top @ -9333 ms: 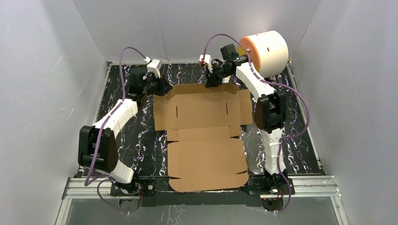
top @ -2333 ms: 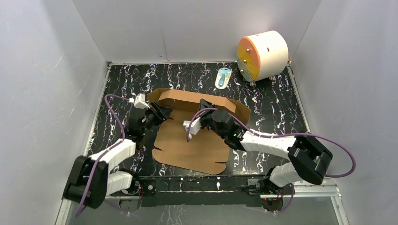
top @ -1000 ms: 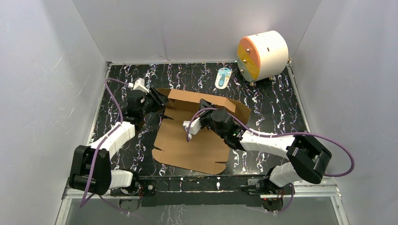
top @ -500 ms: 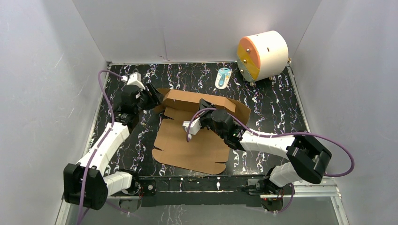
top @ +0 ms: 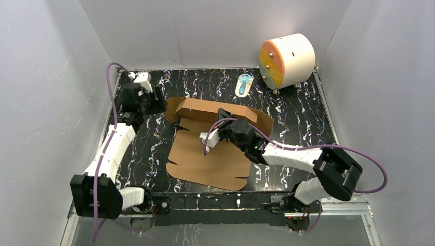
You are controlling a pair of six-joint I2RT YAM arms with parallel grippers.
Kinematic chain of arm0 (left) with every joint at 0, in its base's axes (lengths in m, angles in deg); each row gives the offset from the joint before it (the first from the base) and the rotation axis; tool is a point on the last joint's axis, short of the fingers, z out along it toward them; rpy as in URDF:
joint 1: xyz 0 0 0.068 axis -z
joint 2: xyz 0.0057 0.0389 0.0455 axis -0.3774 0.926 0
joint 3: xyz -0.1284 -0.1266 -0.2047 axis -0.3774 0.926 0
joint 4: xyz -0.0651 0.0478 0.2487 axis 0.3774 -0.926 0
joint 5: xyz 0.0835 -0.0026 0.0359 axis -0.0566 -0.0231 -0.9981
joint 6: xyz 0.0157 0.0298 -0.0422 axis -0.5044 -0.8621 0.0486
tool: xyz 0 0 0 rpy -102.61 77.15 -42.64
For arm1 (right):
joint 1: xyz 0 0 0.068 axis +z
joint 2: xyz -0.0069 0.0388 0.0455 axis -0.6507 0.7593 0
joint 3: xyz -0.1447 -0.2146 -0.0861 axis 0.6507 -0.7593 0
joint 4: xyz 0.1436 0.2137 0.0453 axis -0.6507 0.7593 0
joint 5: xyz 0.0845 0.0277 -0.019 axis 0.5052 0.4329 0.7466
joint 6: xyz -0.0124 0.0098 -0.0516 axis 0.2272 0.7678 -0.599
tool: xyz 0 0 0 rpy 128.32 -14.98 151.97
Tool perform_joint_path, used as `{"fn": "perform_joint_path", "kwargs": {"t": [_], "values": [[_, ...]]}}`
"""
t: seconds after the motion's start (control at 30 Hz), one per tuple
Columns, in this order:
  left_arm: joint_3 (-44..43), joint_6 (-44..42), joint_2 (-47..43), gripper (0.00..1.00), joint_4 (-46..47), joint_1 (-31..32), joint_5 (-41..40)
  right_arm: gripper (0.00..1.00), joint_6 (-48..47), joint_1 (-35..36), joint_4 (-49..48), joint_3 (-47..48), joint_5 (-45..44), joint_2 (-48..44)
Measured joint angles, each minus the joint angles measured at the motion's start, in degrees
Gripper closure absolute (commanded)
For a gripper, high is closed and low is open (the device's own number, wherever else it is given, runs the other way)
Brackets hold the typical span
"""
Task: Fold the paper box
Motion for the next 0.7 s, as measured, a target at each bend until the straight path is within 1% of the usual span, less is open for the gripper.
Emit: {"fn": "perform_joint_path", "kwargs": {"t": [0.13, 0.23, 0.33, 0.47, 0.53, 0.6, 0.7], "values": [[-2.97, -3.82, 5.25, 0.39, -0.37, -1.09, 4.9, 1.0, 0.07, 0.0, 0.0, 0.0, 0.02, 0.0], [-3.78, -6.34, 8.48, 0.45, -0.79, -1.31, 8.28, 1.0, 0.13, 0.0, 0.0, 0.0, 0.07, 0.0], [-4.61, -8.44, 11.5, 0.57, -1.27, -1.4, 11.19, 1.0, 0.13, 0.0, 0.0, 0.0, 0.13, 0.0], [-5.68, -10.88, 13.84, 0.78, -1.77, -1.46, 13.57, 1.0, 0.15, 0.0, 0.07, 0.02, 0.11, 0.0], [-5.73, -11.89, 13.92, 0.86, -2.08, -1.49, 14.47, 1.0, 0.15, 0.0, 0.24, 0.22, 0.02, 0.02], [-6.01, -12.72, 13.86, 0.89, -2.84, -1.64, 15.32, 1.0, 0.15, 0.0, 0.24, 0.44, -0.02, 0.07], [-6.1, -12.96, 13.31, 0.91, -3.78, -1.66, 16.33, 1.0, 0.13, -0.11, 0.17, 1.05, -0.04, 0.59]]}}
